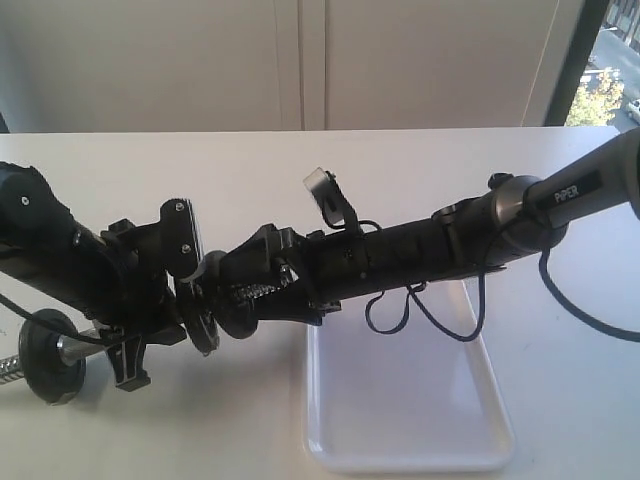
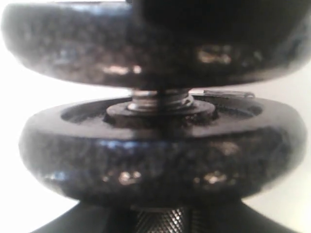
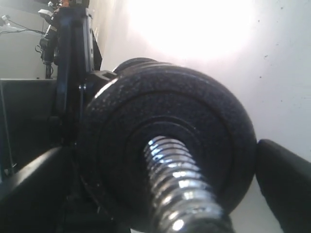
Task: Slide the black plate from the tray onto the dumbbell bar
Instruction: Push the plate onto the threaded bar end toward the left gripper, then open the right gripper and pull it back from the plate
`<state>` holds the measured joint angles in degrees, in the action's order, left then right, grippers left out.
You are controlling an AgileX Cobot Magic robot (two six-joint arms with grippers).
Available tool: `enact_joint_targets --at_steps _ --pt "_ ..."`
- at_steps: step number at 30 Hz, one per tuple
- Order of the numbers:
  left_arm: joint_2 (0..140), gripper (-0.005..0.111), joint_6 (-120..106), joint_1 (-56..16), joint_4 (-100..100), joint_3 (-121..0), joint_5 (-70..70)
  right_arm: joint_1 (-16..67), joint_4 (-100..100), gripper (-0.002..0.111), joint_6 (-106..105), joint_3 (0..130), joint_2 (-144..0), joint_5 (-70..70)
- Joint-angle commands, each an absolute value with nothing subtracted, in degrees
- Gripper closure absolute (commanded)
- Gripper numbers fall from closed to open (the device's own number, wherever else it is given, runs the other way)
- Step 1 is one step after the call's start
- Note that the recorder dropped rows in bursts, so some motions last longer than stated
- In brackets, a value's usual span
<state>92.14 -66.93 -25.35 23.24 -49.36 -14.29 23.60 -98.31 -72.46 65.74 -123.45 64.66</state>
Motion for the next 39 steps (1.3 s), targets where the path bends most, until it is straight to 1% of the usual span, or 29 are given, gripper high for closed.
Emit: enact_joint_targets --at_steps 1,7,9,11,14,16,19,20,21,30,32,33,34,36,37,39 --pt "90.3 0.107 -65.92 -25.42 26.55 -50.77 -11.63 21.43 -97.82 0.013 -72.61 66.18 -122.51 69.96" --pt "90.3 0.107 -65.92 -25.42 26.55 -50.77 -11.63 19.94 -96.67 0.014 -72.61 66.18 -122.51 69.96" --pt "90.3 0.107 -65.92 -25.42 26.55 -50.77 -11.63 19.85 -95.77 0.018 -72.61 66.18 -122.51 69.96" --pt "90.3 0.107 -65.92 -25.42 26.55 -50.77 -11.63 19.85 -94.54 0.026 -72.61 66.18 -122.51 69.96" --pt "90.3 0.107 -65.92 -25.42 26.55 -50.77 -11.63 19.85 -92.26 0.052 -72.02 66.18 -122.51 69.54" --pt "90.3 0.107 -65.92 -25.42 26.55 -50.77 -11.63 19.97 -90.71 0.073 -70.26 66.18 -122.51 67.55" --pt "90.3 0.107 -65.92 -25.42 26.55 -50.77 -11.63 19.97 -90.16 0.098 -70.26 66.18 -122.51 65.84" --pt "90.3 0.107 -65.92 -25.42 26.55 -50.77 -11.63 19.87 -90.16 0.105 -70.26 66.18 -122.51 65.65" --pt "90.3 0.107 -65.92 -25.42 26.55 -50.77 -11.63 19.77 -90.5 0.108 -70.26 66.18 -122.51 65.64" --pt "90.3 0.107 -65.92 -25.42 26.55 -50.77 -11.63 16.68 -90.78 0.108 -70.39 66.18 -122.51 67.19" --pt "90.3 0.107 -65.92 -25.42 26.55 -50.77 -11.63 16.22 -90.66 0.103 -70.88 66.18 -122.51 68.32" --pt "90.3 0.107 -65.92 -25.42 26.55 -50.77 -11.63 15.97 -90.66 0.099 -70.88 66.18 -122.51 68.89" --pt "90.3 0.107 -65.92 -25.42 26.55 -50.77 -11.63 15.96 -90.66 0.092 -71.0 66.18 -122.51 69.16" --pt "90.3 0.107 -65.92 -25.42 26.55 -50.77 -11.63 15.96 -90.66 0.075 -71.15 66.18 -122.51 69.35" --pt "90.3 0.107 -65.92 -25.42 26.55 -50.77 -11.63 15.96 -90.66 0.061 -71.15 66.18 -122.51 69.35" --pt "90.3 0.107 -65.92 -25.42 26.55 -50.77 -11.63 15.96 -90.77 0.039 -71.15 66.18 -122.51 69.35"
